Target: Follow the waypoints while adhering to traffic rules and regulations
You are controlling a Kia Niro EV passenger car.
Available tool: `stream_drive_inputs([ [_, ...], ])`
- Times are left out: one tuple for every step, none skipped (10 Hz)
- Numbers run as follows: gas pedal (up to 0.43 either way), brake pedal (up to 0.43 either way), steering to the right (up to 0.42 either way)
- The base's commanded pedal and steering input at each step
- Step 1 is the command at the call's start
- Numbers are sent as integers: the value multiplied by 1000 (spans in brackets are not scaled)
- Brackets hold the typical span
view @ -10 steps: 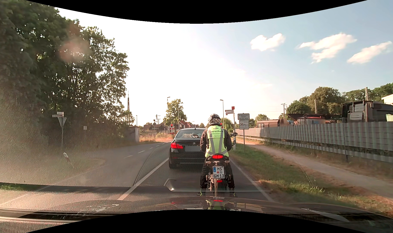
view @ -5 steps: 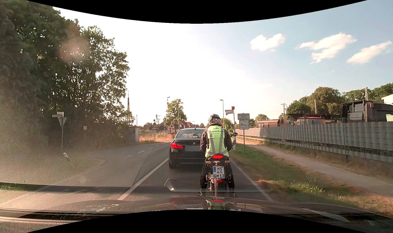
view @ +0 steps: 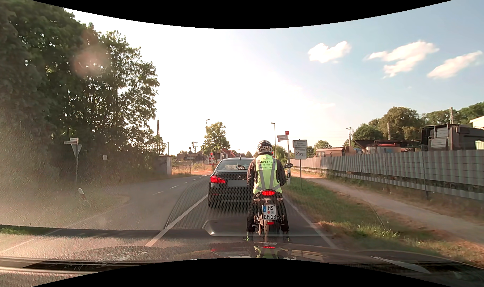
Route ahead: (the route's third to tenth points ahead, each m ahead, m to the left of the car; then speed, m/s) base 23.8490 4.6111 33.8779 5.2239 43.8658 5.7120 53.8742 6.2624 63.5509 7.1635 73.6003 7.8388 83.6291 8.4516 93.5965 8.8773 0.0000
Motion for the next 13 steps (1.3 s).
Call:
stream_drive_inputs([
  [0,0,6],
  [0,0,6],
  [0,0,6],
  [0,0,6],
  [0,0,6],
  [0,0,6],
  [0,0,6],
  [0,0,6],
  [0,0,6],
  [0,0,6],
  [0,0,6],
  [0,0,6],
  [0,0,6],
])
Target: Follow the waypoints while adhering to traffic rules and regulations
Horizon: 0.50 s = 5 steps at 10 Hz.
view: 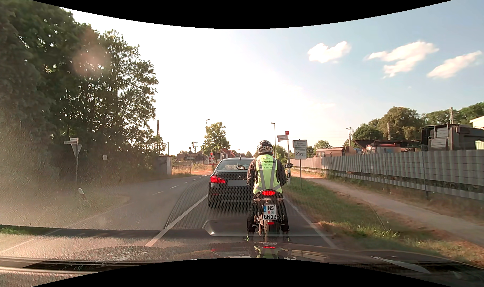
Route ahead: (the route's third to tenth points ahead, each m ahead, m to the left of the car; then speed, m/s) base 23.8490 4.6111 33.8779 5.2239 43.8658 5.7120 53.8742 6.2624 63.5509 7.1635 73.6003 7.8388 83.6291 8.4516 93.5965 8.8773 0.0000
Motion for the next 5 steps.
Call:
stream_drive_inputs([
  [0,0,6],
  [0,0,6],
  [0,0,6],
  [0,0,6],
  [0,0,6],
])
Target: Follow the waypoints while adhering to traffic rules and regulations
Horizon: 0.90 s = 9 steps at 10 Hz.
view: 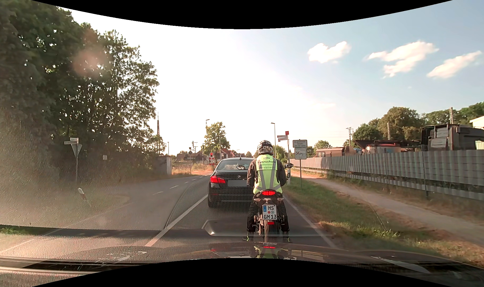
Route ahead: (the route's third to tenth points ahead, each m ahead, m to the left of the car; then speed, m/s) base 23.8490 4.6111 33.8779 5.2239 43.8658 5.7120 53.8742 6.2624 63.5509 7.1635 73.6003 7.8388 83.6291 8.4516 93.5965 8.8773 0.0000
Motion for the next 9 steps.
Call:
stream_drive_inputs([
  [0,0,6],
  [0,0,6],
  [0,0,6],
  [0,0,6],
  [0,0,6],
  [0,0,6],
  [0,0,6],
  [0,0,6],
  [0,0,6],
])
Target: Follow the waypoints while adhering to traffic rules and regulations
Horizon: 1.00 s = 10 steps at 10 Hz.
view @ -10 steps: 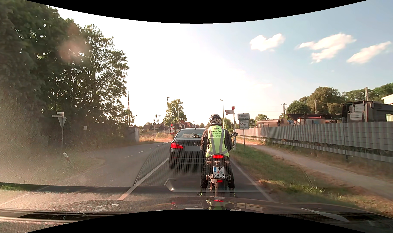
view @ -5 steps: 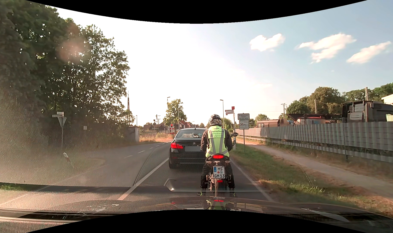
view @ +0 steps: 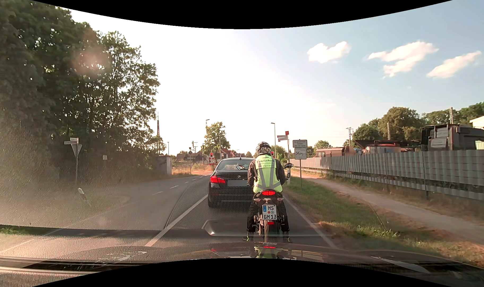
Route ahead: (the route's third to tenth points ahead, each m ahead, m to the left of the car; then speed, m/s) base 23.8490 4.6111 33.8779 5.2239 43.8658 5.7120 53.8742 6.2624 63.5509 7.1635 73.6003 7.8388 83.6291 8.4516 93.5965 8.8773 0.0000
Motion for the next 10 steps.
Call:
stream_drive_inputs([
  [0,0,6],
  [0,0,5],
  [0,0,6],
  [0,0,6],
  [0,0,6],
  [0,0,6],
  [0,0,6],
  [0,0,6],
  [0,0,6],
  [0,0,6],
])
